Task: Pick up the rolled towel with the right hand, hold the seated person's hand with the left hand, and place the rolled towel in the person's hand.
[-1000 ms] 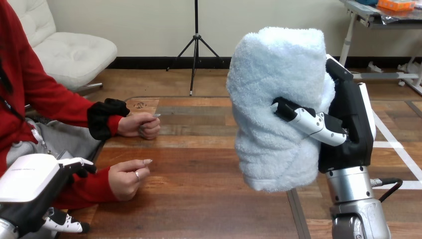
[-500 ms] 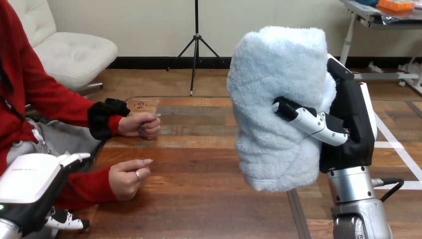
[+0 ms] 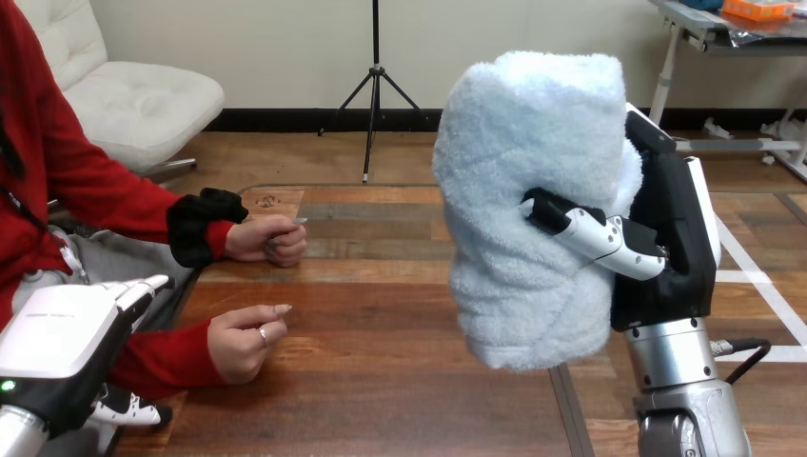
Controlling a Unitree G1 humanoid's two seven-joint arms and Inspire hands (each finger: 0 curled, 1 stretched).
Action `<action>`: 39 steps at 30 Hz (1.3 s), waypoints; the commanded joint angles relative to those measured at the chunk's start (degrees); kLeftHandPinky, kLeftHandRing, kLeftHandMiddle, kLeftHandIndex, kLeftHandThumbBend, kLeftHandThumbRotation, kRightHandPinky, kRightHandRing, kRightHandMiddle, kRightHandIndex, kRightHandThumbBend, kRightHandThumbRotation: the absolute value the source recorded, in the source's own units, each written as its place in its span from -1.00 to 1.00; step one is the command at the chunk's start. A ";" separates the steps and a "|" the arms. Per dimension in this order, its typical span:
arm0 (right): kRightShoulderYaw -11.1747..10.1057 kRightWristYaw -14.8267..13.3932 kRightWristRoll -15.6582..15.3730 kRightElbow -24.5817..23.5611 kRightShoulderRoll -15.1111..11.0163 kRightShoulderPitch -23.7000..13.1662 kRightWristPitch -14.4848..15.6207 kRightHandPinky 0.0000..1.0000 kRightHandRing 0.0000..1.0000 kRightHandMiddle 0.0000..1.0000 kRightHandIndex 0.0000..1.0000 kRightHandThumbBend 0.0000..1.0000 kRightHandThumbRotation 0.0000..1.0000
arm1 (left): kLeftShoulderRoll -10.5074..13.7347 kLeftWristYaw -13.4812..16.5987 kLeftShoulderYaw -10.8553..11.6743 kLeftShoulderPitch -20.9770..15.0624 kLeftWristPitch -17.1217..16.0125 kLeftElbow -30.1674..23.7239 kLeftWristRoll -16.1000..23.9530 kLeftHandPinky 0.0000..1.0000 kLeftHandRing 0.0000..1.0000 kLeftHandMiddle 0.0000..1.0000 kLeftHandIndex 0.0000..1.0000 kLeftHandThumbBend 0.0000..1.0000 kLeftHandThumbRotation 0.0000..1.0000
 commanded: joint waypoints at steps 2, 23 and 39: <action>0.27 0.47 0.77 -1.69 1.04 -2.44 -1.13 -0.38 -0.24 -0.10 -0.10 0.56 -1.00 | 2.49 2.97 -1.55 -5.63 0.60 1.99 0.50 0.64 0.76 0.77 0.83 1.00 -0.48; 0.26 0.82 0.22 -1.43 0.93 -1.91 -1.69 -0.39 -0.25 -0.10 -0.11 0.55 -1.00 | 3.36 2.35 -4.22 -9.02 1.55 5.09 -0.40 0.72 0.82 0.83 0.86 1.00 -0.40; 0.71 1.28 0.94 -2.46 1.13 -0.91 -1.00 -0.39 -0.24 -0.10 -0.11 0.54 -1.00 | 2.77 2.69 -8.39 -14.78 1.91 11.32 0.65 0.64 0.75 0.77 0.81 1.00 -0.39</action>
